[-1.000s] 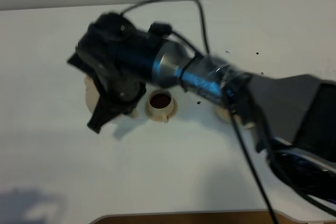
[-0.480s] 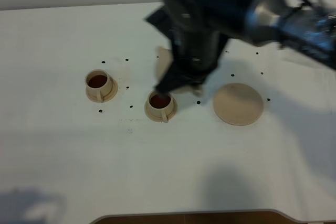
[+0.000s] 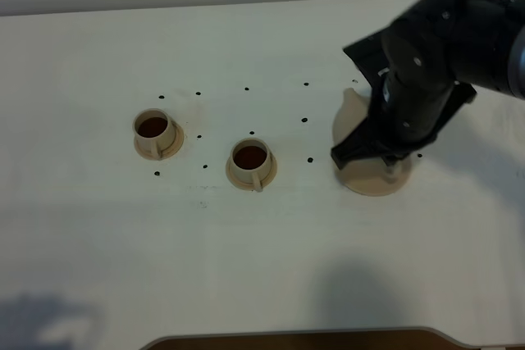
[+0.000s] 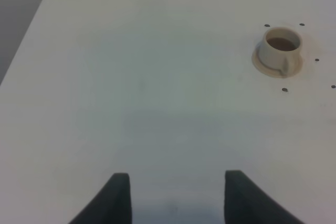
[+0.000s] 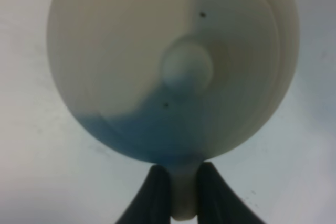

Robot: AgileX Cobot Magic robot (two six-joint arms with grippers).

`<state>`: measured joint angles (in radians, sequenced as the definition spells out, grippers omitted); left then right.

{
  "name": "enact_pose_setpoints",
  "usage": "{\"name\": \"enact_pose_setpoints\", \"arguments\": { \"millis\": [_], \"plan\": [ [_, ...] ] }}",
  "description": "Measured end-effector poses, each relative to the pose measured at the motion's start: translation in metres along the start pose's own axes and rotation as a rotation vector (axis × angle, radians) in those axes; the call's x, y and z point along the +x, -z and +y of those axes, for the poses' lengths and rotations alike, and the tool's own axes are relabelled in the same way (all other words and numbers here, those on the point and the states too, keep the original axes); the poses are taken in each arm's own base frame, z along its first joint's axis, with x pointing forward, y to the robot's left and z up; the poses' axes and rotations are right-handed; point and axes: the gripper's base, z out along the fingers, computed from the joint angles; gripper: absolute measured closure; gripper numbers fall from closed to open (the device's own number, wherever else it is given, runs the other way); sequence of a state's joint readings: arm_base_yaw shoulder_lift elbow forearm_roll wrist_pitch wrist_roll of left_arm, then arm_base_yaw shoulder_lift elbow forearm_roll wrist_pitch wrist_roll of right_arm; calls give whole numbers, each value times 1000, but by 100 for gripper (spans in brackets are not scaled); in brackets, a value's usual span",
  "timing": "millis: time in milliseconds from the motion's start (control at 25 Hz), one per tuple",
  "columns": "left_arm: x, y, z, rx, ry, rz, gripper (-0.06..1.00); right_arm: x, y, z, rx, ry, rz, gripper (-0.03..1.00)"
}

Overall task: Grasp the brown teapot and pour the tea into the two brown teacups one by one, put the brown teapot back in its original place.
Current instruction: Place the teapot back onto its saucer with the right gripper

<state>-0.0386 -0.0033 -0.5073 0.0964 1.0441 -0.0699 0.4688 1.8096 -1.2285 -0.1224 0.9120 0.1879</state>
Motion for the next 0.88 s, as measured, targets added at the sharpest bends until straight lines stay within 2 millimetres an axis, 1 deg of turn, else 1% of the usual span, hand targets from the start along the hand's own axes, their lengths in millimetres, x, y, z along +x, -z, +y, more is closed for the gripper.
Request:
{"name": "enact_pose_setpoints", "arguments": {
  "millis": [160, 320, 520, 760, 880],
  "plan": [
    [0, 0, 0, 0, 0, 0, 50, 8, -15, -3, -10, -25, -14, 84],
    [0, 0, 0, 0, 0, 0, 50, 15, -25, -5, -15, -35, -28, 84],
    [0, 0, 0, 0, 0, 0, 50, 15, -28, -6, -18, -39, -40, 84],
    [0, 0, 0, 0, 0, 0, 50, 14, -43, -4, -18, -38, -16, 84],
    [0, 0, 0, 0, 0, 0, 50, 14, -44, -4, -18, -39, -13, 84]
  ]
}}
